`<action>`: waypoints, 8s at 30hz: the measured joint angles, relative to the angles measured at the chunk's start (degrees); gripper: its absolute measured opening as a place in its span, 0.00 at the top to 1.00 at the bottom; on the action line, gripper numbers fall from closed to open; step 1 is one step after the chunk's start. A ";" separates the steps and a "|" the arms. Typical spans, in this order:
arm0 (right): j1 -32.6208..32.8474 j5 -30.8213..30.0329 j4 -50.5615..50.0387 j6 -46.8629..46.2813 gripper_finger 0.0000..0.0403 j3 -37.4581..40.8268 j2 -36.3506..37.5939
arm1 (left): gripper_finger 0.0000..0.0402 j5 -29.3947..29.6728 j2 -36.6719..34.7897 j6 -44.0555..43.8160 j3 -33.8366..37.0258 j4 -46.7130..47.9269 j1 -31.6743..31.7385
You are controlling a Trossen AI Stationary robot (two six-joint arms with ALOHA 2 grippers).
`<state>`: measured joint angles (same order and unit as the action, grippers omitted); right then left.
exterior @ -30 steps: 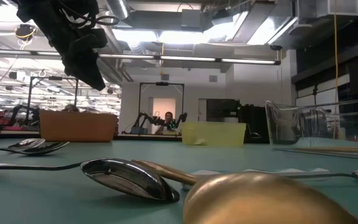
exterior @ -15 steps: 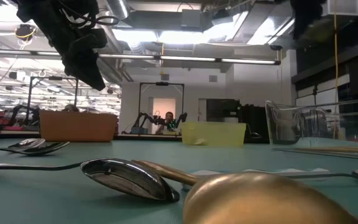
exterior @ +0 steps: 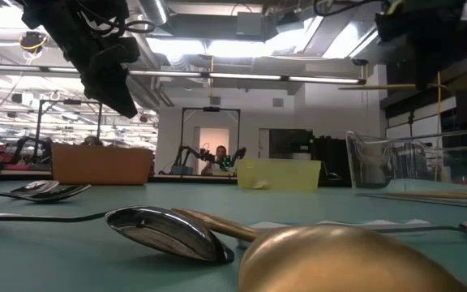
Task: Sort silverware by color (type)
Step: Put the top gold spoon into the transparent bin, then put the left black spoon into the orange bin
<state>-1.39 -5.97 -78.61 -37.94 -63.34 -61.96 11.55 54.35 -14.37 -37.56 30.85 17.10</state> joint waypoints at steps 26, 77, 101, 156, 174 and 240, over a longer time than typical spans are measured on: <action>19.80 -6.24 11.95 -23.75 1.00 21.23 -0.02 | 0.73 -0.02 0.00 -0.02 0.00 -0.02 -0.01; 19.76 -5.51 30.34 -23.11 0.84 36.46 -0.06 | 0.73 -3.98 0.00 -0.67 0.00 -0.04 -0.04; 19.76 -4.88 20.92 -23.29 0.83 28.51 -0.06 | 0.73 -3.99 0.02 -2.05 0.00 -8.48 -6.57; 19.78 -17.18 35.64 -2.02 0.83 18.98 -0.04 | 0.73 -0.16 23.11 -60.54 -12.64 -0.80 -50.49; 19.77 -16.99 35.69 -2.02 0.83 18.98 -0.04 | 0.73 1.20 36.49 -60.70 -18.56 14.56 -50.34; 19.77 -16.96 35.67 -2.09 0.83 19.00 -0.06 | 0.98 0.63 45.33 -58.45 -18.36 14.48 -50.29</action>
<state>18.38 -22.94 -42.94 -40.03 -44.34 -62.02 12.18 99.68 -72.82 -55.92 45.33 -33.19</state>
